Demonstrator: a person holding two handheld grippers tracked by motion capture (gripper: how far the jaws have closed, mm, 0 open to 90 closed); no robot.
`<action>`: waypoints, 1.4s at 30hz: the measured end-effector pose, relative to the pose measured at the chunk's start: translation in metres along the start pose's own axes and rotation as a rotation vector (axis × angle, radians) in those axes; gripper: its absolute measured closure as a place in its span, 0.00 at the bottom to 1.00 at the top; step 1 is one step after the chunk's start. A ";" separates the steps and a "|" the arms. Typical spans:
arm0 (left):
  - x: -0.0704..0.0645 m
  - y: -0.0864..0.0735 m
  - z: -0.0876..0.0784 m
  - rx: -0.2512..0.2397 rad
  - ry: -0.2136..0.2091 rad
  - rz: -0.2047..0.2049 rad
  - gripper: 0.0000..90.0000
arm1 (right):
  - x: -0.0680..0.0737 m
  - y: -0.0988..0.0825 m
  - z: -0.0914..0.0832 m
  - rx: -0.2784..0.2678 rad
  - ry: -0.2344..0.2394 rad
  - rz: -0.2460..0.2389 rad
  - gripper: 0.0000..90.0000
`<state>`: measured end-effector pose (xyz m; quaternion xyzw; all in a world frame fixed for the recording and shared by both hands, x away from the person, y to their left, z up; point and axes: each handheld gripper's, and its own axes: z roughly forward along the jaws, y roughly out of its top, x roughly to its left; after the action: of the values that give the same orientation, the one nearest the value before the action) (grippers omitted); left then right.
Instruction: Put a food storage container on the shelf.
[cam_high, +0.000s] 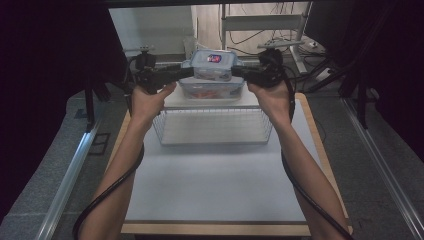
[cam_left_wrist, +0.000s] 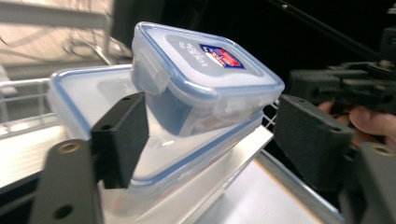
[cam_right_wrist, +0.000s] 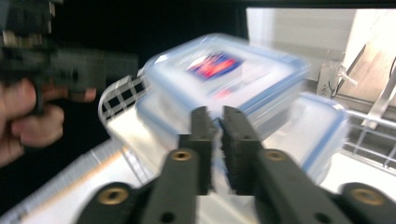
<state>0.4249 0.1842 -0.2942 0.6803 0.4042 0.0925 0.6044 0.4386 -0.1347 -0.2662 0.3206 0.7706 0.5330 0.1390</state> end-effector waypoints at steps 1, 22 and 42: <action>-0.003 -0.003 -0.001 0.009 0.012 0.025 0.23 | 0.003 -0.003 0.003 0.013 0.000 -0.022 0.99; -0.040 -0.060 -0.007 0.149 0.048 0.245 0.14 | -0.008 -0.016 0.022 0.036 -0.014 0.005 0.98; -0.059 -0.145 -0.027 0.222 0.086 0.323 0.05 | 0.036 -0.108 -0.019 0.057 0.016 -0.119 0.38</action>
<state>0.3063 0.1573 -0.3961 0.7943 0.3228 0.1720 0.4851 0.3632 -0.1497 -0.3521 0.2738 0.8043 0.5041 0.1552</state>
